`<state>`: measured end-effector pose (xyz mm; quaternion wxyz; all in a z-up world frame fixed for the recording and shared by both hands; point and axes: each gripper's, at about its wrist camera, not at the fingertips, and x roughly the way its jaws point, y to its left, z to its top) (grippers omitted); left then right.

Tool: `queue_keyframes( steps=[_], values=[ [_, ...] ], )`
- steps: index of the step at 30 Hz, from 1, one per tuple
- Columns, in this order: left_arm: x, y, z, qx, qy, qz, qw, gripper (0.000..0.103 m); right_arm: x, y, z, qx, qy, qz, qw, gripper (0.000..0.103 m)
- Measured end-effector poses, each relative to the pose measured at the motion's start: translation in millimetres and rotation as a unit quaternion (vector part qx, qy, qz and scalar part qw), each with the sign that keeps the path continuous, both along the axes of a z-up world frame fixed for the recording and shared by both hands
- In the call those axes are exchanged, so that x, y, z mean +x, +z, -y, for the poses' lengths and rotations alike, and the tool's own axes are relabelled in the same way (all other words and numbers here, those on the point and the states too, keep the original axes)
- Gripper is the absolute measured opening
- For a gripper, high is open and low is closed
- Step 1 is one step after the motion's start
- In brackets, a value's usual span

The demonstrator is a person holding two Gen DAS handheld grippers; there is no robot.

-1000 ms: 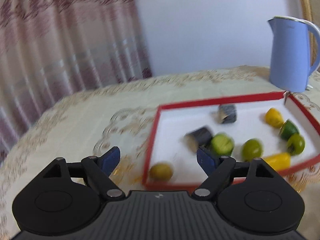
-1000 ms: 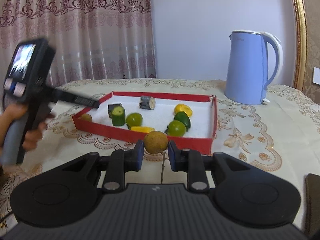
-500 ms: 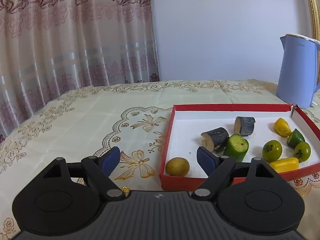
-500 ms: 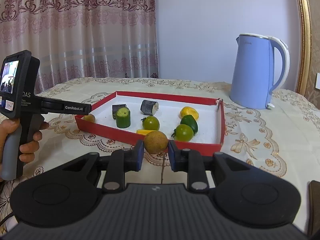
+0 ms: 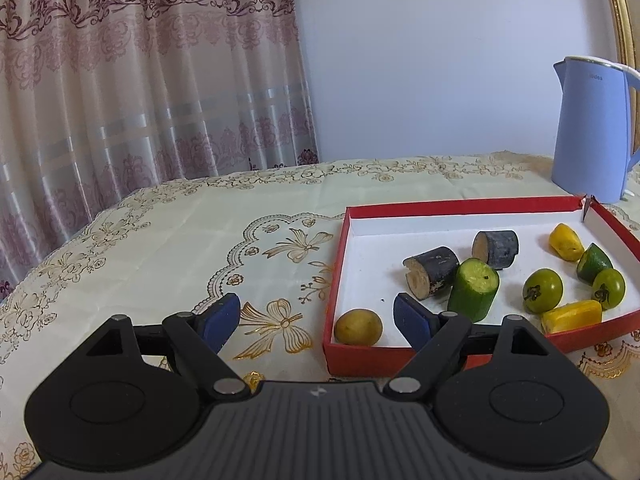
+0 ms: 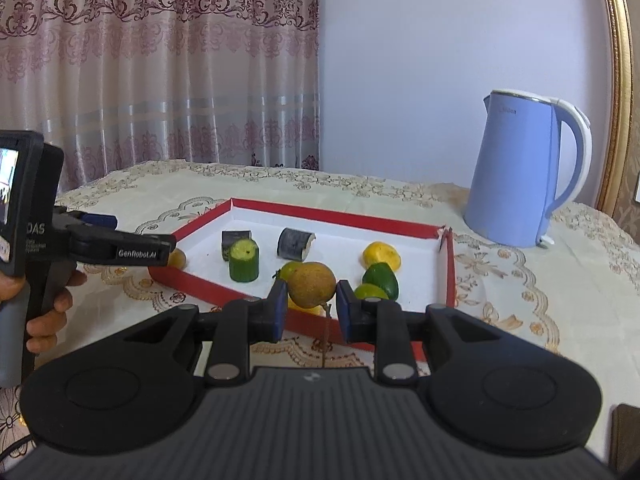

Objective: Organize fruits
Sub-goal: 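Carry the small brown fruit over the tray with the right gripper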

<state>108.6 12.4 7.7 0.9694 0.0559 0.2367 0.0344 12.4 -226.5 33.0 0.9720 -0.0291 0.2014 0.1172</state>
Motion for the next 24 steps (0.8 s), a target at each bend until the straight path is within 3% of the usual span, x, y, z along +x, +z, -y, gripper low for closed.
queue_keyframes(
  steps=[24],
  values=[
    [0.2,-3.5,1.3,0.0,-0.01,-0.009,0.9999,0.084,67.2,28.4,-10.0,-0.022,-0.011,0.017,1.0,0.025]
  ],
)
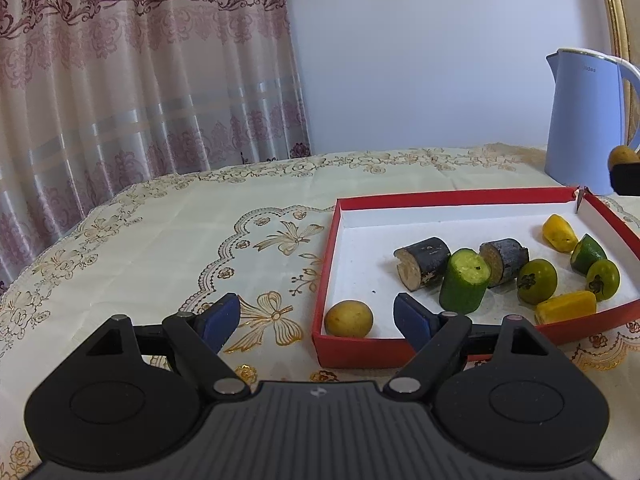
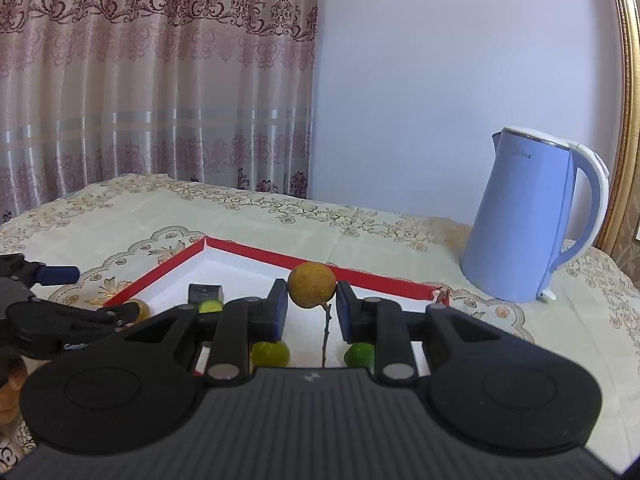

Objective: Organize fruits
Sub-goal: 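Carry the small brown fruit over the tray with the right gripper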

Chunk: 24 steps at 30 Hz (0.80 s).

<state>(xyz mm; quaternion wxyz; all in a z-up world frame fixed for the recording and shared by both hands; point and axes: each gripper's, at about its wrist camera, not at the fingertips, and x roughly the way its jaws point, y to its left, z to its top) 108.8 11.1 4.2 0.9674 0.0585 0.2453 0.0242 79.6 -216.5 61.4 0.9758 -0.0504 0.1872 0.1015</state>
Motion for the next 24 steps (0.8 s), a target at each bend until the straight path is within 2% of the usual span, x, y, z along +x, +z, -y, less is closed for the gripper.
queue_keyframes(
  steps=[14,24],
  values=[
    [0.0,-0.4,0.0,-0.003,-0.001,-0.002,1.0,0.084,42.1,-15.0,0.5,0.005,-0.009,-0.034,0.999,0.025],
    [0.6,-2.2,1.6,-0.002,-0.005,-0.004,1.0,0.084,62.0,-24.2,-7.4,0.015,0.003,-0.057,0.998,0.025]
  ],
)
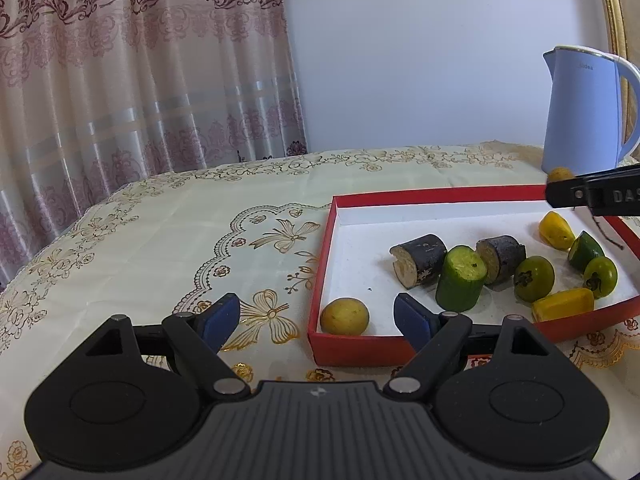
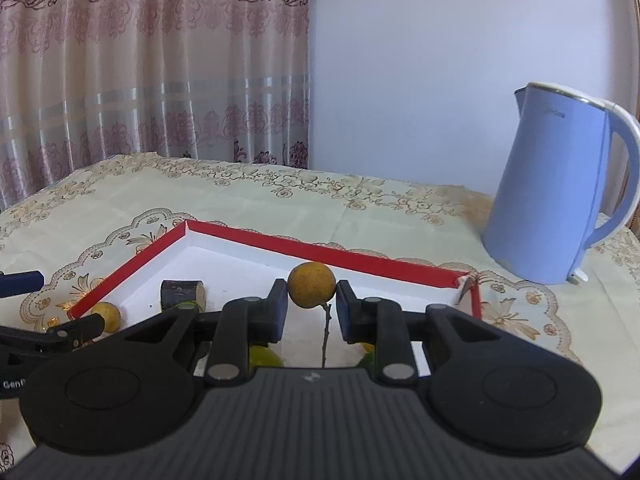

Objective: Organize fruits
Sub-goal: 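Carry the small brown fruit over the tray with the right gripper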

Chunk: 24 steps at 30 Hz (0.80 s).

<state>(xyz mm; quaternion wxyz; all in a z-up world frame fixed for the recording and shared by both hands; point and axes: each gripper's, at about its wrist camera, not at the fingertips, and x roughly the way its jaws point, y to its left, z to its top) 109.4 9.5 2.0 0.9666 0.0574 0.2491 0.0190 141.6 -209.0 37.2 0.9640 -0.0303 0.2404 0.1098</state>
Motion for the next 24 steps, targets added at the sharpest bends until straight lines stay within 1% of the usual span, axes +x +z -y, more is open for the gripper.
queue_keyframes(
  steps=[8,13,16,19,24],
  values=[
    [1.5,-0.9,-0.6,-0.002,0.003,-0.005,1.0,0.085,21.1,-1.1,-31.4,-0.01,0.028,-0.017,0.999,0.025],
    [2.5,-0.5,-2.6,-0.004,0.003,-0.008,1.0,0.085,34.5,-5.8,-47.5,-0.035,0.028,-0.029,0.999,0.025],
    [3.6,-1.3,-1.7,-0.002,0.002,-0.011,0.9999,0.085,34.8,-9.0,-45.6,-0.041,0.021,-0.031,0.998,0.025],
    [3.5,-1.5,-1.4,-0.002,0.002,-0.011,0.9999,0.085,32.4,-9.0,-35.8,-0.036,0.013,-0.03,0.999,0.025],
    [3.8,-2.1,-1.1,-0.002,0.001,-0.012,0.9999,0.085,26.8,-9.8,-20.7,-0.046,0.0,-0.03,0.998,0.025]
  ],
)
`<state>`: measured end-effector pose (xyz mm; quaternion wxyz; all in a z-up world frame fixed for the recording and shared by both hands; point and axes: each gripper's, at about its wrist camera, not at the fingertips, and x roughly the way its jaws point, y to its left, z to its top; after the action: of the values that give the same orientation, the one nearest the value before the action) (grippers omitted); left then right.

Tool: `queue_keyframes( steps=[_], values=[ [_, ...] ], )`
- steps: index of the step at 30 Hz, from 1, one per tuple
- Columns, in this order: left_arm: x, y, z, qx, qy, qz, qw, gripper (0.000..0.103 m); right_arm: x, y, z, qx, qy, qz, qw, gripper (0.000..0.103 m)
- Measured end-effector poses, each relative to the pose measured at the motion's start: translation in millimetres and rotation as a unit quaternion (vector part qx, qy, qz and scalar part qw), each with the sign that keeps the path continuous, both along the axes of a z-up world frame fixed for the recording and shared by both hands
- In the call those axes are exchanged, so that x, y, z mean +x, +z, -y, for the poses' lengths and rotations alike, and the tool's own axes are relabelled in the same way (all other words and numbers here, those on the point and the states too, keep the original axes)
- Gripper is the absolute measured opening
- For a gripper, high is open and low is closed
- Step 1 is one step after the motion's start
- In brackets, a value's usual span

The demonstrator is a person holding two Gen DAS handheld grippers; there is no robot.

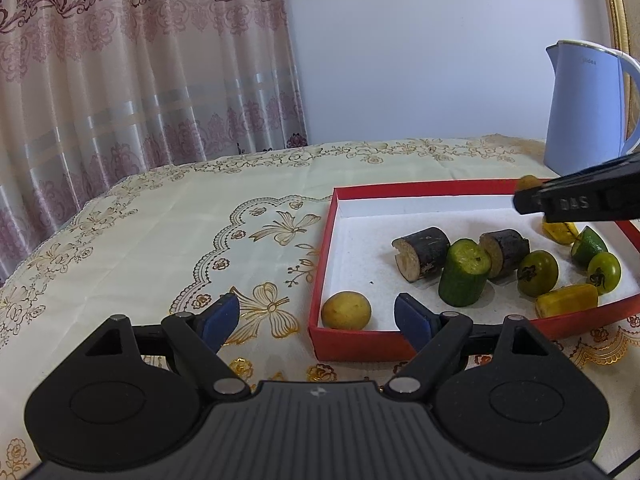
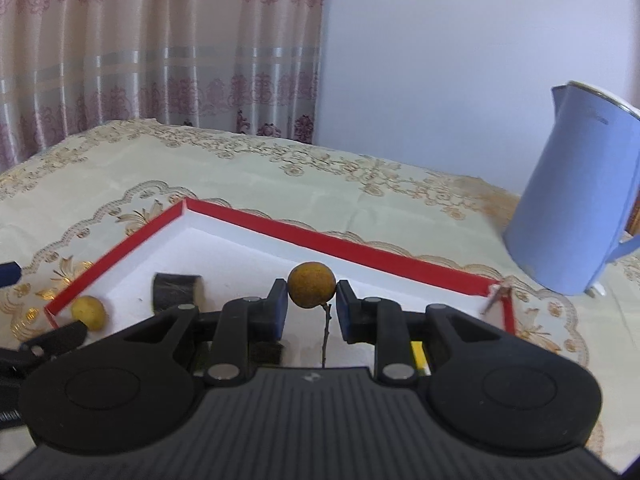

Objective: Organize fruits
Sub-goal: 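Carry the small brown fruit over the tray with the right gripper, then lower the brown fruit into the tray and open the right gripper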

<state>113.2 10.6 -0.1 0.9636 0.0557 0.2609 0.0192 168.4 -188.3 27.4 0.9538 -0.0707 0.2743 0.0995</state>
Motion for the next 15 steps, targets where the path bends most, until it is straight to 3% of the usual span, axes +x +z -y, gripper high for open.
queue_keyframes(
  steps=[15],
  values=[
    [0.1,1.3,-5.0,-0.023,-0.001,-0.013,0.9997,0.086,7.6,-6.6,-3.6,0.005,0.0,-0.014,1.0,0.025]
  ],
)
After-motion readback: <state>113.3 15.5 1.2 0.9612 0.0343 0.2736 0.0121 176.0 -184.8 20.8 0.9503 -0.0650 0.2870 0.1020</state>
